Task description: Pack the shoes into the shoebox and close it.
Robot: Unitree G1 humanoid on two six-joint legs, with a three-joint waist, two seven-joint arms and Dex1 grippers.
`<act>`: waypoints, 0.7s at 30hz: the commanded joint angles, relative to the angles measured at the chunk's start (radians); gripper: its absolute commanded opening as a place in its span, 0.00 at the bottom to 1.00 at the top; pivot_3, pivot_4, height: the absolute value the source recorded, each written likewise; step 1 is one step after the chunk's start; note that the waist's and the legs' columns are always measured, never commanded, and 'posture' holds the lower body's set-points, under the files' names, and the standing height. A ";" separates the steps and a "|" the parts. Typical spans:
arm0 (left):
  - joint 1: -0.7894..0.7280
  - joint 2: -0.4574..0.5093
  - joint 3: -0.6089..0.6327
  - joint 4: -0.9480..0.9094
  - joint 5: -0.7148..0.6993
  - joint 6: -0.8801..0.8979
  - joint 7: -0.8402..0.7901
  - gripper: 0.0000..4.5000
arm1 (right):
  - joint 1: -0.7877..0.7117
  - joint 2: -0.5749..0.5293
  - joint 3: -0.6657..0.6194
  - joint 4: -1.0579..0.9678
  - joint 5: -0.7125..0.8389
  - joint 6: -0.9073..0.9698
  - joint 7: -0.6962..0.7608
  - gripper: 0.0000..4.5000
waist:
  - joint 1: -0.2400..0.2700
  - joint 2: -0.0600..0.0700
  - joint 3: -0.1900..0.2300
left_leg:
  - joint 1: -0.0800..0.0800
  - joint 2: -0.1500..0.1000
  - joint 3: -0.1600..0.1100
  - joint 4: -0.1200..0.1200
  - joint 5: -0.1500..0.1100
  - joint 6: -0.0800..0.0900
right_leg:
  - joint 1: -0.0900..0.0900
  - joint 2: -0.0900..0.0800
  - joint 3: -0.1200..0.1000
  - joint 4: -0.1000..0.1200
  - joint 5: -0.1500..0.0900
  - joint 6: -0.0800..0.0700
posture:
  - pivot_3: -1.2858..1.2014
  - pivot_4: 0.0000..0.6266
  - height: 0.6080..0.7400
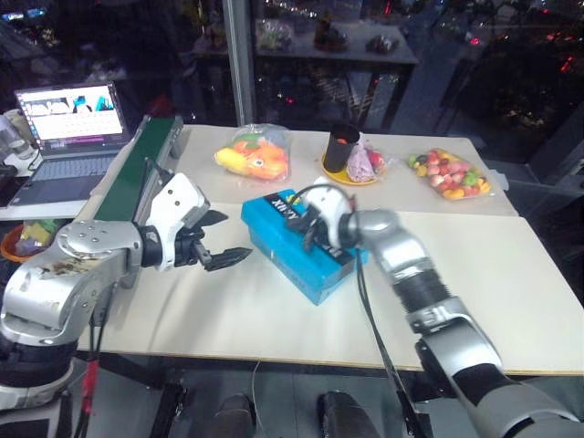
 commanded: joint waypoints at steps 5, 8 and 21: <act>-0.018 -0.025 -0.045 0.064 0.056 -0.130 -0.014 1.00 | 0.073 -0.194 -0.161 -0.341 0.149 0.206 0.012 0.13 | -0.001 0.000 0.000 | -0.011 0.000 0.001 -0.005 -0.001 0.001 | -0.012 0.000 -0.001 -0.003 0.000 0.000 | 0.52 0.24 0.95; -0.026 -0.030 -0.060 0.078 0.059 -0.148 -0.022 1.00 | 0.119 -0.225 -0.179 -0.392 0.176 0.233 0.010 0.32 | -0.004 -0.001 0.001 | -0.011 0.000 0.002 -0.006 -0.001 0.001 | -0.012 -0.001 0.000 -0.005 -0.001 0.000 | 0.52 0.24 0.95; 0.256 -0.148 0.064 -0.008 0.064 -0.294 0.073 1.00 | 0.622 -0.292 -0.495 -0.570 0.203 0.211 -0.182 1.00 | 0.001 -0.001 0.000 | -0.008 0.000 0.003 -0.002 -0.001 0.001 | -0.008 -0.001 0.001 -0.004 -0.002 0.003 | 0.52 0.24 0.95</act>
